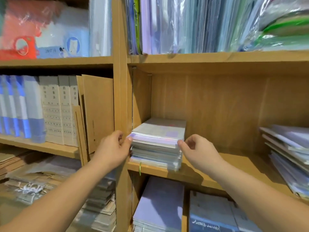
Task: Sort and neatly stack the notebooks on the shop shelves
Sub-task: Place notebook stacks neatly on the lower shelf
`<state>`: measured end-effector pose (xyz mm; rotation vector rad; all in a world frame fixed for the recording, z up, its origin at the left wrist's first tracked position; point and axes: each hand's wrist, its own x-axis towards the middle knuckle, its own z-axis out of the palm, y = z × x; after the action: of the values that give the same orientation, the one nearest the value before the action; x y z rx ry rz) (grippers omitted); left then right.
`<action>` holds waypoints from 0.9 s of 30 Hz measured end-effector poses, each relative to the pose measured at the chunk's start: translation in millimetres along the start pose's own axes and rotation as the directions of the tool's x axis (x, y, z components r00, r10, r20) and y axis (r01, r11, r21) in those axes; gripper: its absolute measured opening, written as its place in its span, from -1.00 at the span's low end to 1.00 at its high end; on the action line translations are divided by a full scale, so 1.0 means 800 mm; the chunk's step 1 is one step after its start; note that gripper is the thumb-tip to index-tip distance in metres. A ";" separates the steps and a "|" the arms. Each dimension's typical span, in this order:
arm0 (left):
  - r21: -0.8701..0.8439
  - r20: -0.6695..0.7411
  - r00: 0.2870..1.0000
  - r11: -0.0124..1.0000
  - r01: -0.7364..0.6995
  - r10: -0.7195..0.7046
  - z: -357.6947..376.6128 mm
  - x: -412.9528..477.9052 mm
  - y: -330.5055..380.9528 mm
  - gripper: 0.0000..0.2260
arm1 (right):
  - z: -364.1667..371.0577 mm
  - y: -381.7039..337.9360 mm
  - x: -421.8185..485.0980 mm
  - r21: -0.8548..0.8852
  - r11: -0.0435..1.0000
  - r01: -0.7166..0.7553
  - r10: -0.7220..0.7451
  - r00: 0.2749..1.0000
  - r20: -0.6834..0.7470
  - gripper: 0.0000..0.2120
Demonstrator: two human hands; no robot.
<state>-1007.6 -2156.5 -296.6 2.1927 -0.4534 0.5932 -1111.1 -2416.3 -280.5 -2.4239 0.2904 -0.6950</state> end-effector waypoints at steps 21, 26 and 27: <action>-0.564 0.320 0.916 0.728 0.389 -0.242 0.036 0.001 0.056 -0.55 | -0.046 0.003 0.070 0.239 0.900 -0.365 0.310 0.921 0.237 -0.57; -0.551 0.474 0.807 0.596 0.584 -0.353 0.034 -0.002 0.086 -0.66 | -0.078 0.011 0.040 0.191 0.900 -0.393 0.303 0.876 0.374 -0.61; -0.554 0.532 0.777 0.555 0.620 -0.336 0.032 -0.009 0.094 -0.69 | -0.089 0.013 0.031 0.185 0.901 -0.392 0.301 0.873 0.384 -0.52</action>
<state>-1044.3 -2222.0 -269.2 1.5278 -0.1734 -0.3076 -1128.8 -2467.7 -227.6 -2.1128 0.4495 -0.1252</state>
